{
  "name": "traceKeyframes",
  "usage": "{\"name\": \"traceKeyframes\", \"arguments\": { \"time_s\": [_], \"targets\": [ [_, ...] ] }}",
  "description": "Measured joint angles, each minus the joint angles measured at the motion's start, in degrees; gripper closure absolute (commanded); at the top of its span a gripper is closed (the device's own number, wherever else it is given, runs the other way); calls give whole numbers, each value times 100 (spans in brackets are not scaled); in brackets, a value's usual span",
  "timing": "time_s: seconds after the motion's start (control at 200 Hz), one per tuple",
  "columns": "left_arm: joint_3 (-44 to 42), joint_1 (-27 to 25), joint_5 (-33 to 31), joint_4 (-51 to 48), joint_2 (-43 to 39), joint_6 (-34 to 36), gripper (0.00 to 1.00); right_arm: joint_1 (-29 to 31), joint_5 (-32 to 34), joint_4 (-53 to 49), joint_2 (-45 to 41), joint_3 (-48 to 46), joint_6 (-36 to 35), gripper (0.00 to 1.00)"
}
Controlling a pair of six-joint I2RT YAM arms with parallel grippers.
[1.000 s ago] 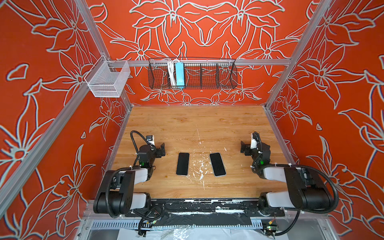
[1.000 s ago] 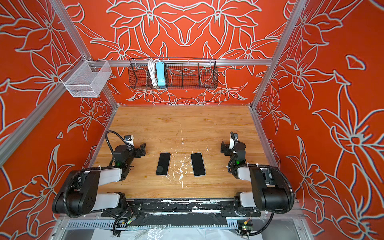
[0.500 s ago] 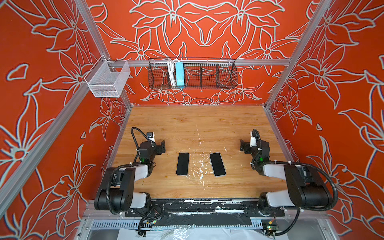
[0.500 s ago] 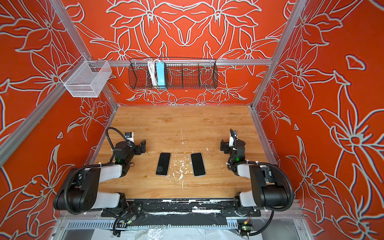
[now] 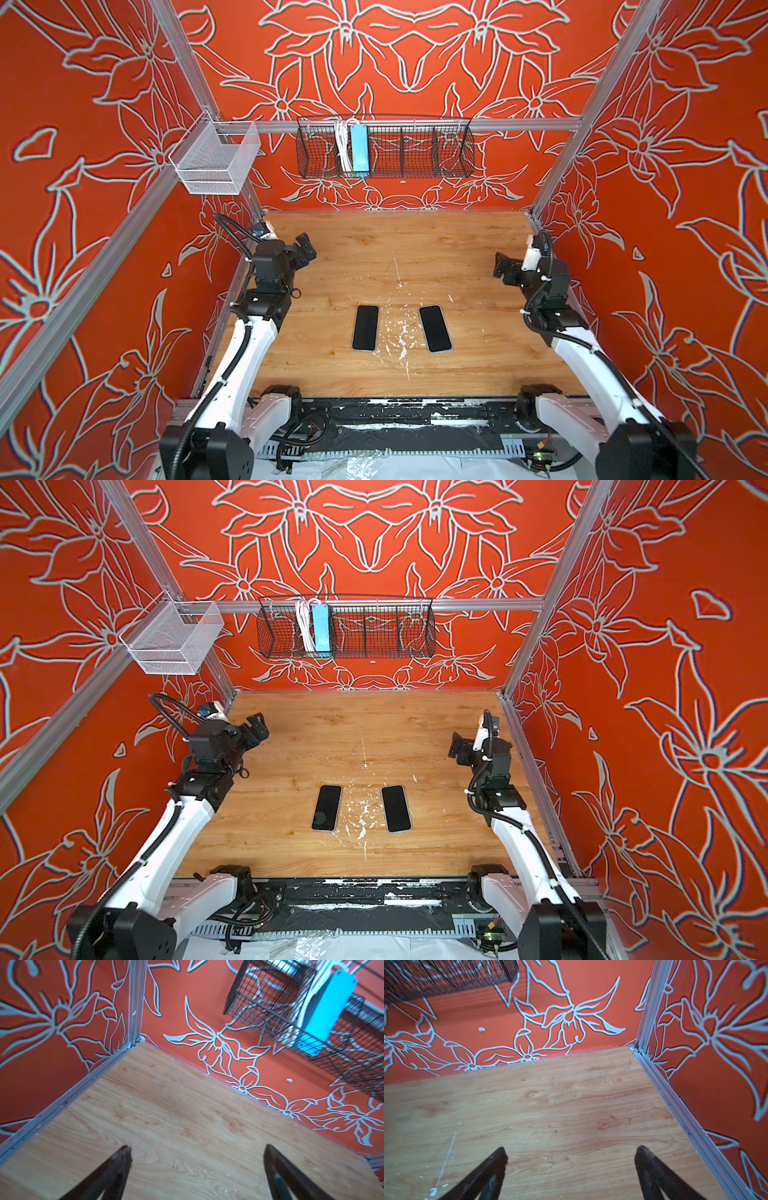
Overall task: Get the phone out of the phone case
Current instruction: 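Move the right gripper over the clear-cased phone while the left arm rises forward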
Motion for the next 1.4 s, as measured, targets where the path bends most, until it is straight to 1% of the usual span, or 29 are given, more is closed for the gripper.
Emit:
{"name": "traceKeyframes", "arguments": {
  "time_s": [0.11, 0.23, 0.3, 0.37, 0.415, 0.465, 0.551, 0.641, 0.826, 0.981, 1.086, 1.181, 1.401],
  "targets": [
    [789, 0, 474, -1023, -136, -275, 3, -15, -317, -627, -326, 485, 330, 2],
    [1611, 0, 1003, -1731, -2, -332, 3, -15, -778, -1132, -654, 798, 501, 2],
    [1980, -2, 1268, -2074, 234, -313, 3, -13, -975, -1816, -492, 1311, 575, 2],
    [2260, -76, 1425, -2367, 533, -293, 3, 11, -1213, -2444, -118, 1974, 634, 2],
    [2396, -203, 1438, -2514, 767, -269, 3, 92, -1274, -2695, 61, 2245, 682, 2],
    [2476, -431, 1423, -2621, 1062, -214, 3, 291, -1268, -2898, 229, 2319, 761, 2],
    [2507, -946, 1329, -2769, 1585, -63, 3, 907, -1025, -3482, 428, 2253, 911, 2],
    [2413, -1303, 1357, -2769, 1952, 59, 3, 1596, -706, -3919, 564, 2122, 1099, 2],
    [2052, -1338, 1388, -2763, 2033, 116, 3, 2876, 24, -4299, 800, 1639, 1604, 3],
    [1886, -1338, 1368, -2741, 1908, 116, 3, 3845, 501, -4356, 1587, 1502, 2015, 3],
    [1862, -1331, 1360, -2723, 1838, 116, 3, 4315, 726, -4347, 2146, 1502, 2251, 2],
    [1862, -1283, 1388, -2723, 1818, 116, 3, 4599, 809, -4288, 2568, 1502, 2450, 2],
    [1770, -1010, 1606, -2664, 1818, 74, 3, 4861, 852, -3926, 3228, 1504, 2782, 2]
  ]
}}
